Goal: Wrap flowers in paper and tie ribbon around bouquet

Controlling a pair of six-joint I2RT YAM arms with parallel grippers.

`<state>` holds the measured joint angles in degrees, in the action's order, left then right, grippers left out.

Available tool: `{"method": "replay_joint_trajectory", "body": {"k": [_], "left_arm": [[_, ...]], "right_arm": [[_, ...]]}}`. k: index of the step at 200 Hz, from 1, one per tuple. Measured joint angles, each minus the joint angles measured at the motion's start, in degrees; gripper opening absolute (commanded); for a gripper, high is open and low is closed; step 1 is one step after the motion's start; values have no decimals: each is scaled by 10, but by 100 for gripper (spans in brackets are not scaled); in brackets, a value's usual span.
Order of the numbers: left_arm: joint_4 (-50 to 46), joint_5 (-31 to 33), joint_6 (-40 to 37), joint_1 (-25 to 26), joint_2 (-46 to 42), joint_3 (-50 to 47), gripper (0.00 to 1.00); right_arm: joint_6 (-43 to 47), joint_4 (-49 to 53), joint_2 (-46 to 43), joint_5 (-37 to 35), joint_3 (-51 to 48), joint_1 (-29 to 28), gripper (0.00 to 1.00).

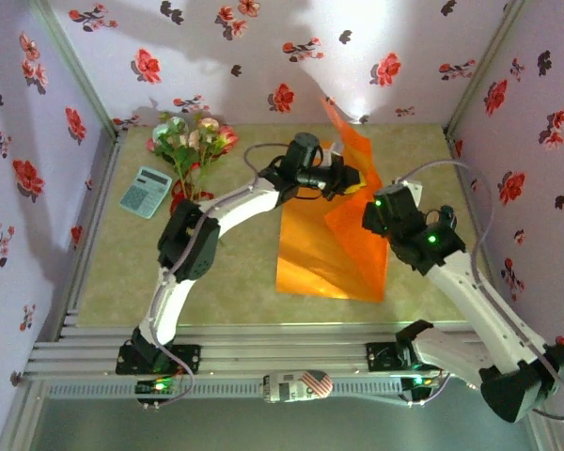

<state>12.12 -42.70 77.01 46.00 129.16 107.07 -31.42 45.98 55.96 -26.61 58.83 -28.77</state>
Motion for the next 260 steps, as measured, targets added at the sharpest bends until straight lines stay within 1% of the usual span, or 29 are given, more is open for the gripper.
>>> {"method": "replay_joint_trajectory", "body": {"k": [16, 31, 50, 74, 86, 94, 112, 131, 141, 170, 188, 196, 206, 219, 227, 241, 244, 250, 260], "left_arm": [[70, 0, 52, 16, 57, 40, 0], [112, 0, 87, 31, 99, 61, 0], [138, 1, 115, 46, 137, 70, 0], [144, 3, 132, 60, 176, 80, 0], [145, 5, 142, 64, 192, 82, 16], [148, 7, 148, 66, 203, 84, 21], [153, 12, 168, 69, 220, 88, 28], [151, 16, 179, 71, 225, 93, 28], [152, 18, 186, 71, 225, 97, 28], [179, 25, 213, 76, 225, 100, 28], [189, 26, 223, 78, 225, 99, 28], [193, 26, 226, 79, 224, 97, 28], [200, 27, 229, 79, 217, 84, 31], [204, 30, 232, 78, 195, 50, 35], [205, 33, 233, 76, 174, 21, 38], [202, 37, 229, 71, 120, -45, 41], [199, 38, 227, 69, 106, -61, 43], [198, 42, 223, 65, 78, -91, 49], [185, 47, 212, 55, 23, -145, 52]], "right_arm": [[-6, 24, -20, -13, 11, 8, 75], [-13, 48, -29, -21, 22, 17, 74], [-21, 70, -31, -22, 30, 38, 74], [-24, 83, -26, -15, 33, 64, 73], [-27, 83, -14, -5, 39, 79, 73], [-29, 82, 1, 7, 43, 91, 73], [-33, 69, 42, 33, 47, 112, 75], [-36, 44, 97, 69, 51, 132, 75], [-36, 33, 129, 85, 63, 143, 74], [-39, -36, 243, 147, 110, 174, 65], [-38, -70, 331, 186, 153, 186, 52], [-35, -75, 378, 203, 183, 191, 49], [-33, -78, 432, 219, 220, 195, 47], [-32, -86, 482, 228, 248, 201, 47], [-31, -87, 497, 230, 250, 205, 47], [-27, -80, 503, 233, 250, 216, 47], [-26, -79, 503, 234, 251, 220, 47], [-22, -78, 502, 236, 253, 227, 47], [-15, -75, 502, 239, 259, 239, 47]]}}
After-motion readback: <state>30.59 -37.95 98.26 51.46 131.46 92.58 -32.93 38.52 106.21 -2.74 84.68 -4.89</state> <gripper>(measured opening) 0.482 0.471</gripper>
